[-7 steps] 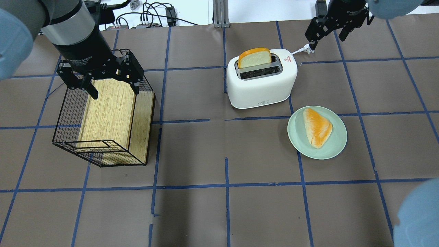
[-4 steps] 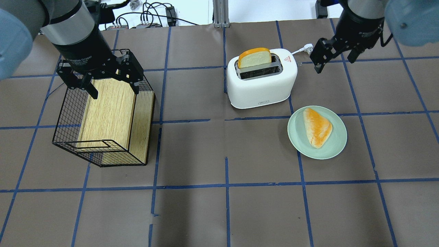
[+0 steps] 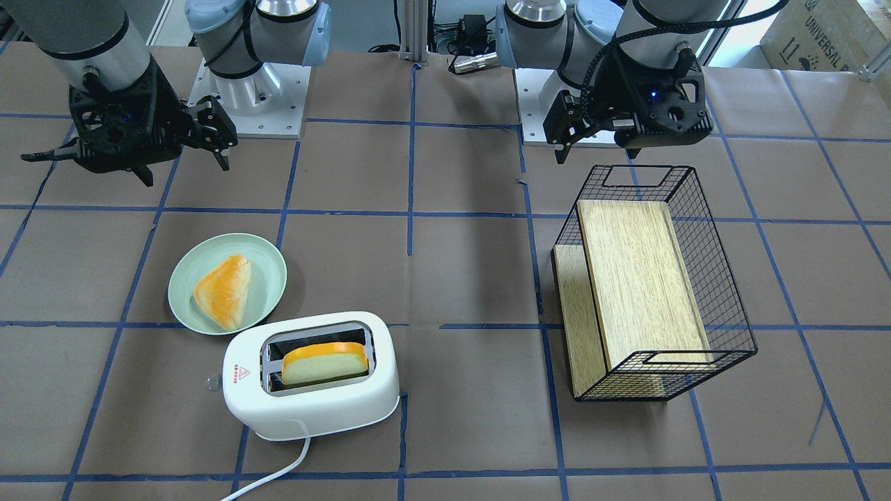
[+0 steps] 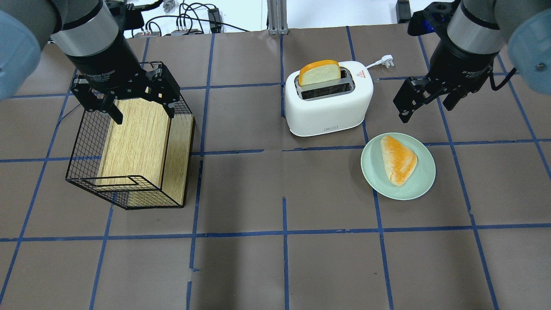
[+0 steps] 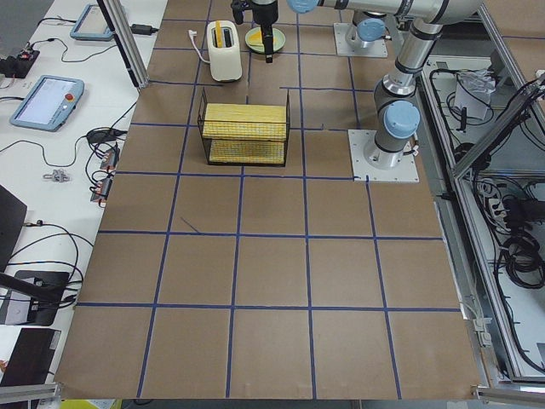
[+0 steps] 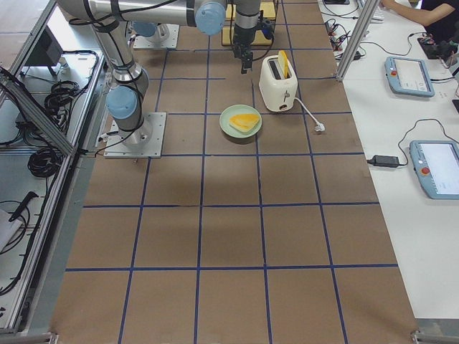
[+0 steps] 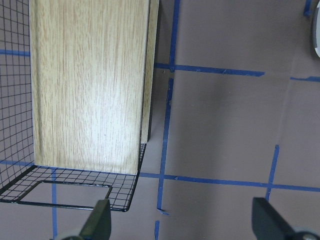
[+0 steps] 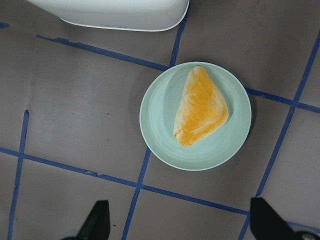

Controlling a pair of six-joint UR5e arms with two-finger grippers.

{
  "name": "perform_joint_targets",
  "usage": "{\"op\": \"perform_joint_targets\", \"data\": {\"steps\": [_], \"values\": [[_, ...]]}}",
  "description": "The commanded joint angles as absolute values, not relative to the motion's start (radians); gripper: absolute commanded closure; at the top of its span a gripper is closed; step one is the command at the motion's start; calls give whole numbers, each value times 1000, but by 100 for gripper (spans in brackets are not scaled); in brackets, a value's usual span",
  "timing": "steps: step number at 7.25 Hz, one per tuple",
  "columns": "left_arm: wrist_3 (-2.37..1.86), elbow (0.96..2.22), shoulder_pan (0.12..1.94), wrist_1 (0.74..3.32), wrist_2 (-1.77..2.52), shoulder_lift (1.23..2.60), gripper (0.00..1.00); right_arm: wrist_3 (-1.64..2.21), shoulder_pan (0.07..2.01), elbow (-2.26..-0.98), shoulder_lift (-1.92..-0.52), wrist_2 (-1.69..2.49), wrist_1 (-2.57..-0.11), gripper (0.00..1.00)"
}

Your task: Press toaster with right arm

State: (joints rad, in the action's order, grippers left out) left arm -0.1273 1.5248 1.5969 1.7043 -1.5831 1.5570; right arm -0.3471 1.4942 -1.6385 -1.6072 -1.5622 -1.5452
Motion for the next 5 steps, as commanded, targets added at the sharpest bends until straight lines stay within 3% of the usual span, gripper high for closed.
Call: {"op": "perform_joint_targets", "data": {"steps": [1, 5], "values": [[-127, 1525, 1597, 1704, -1583, 1557, 0, -347, 1494, -1638, -1611, -1565, -1548, 0], [-127, 1525, 1597, 1704, -1583, 1557, 0, -350, 1488, -1647, -1608, -1565, -1552, 0]]}}
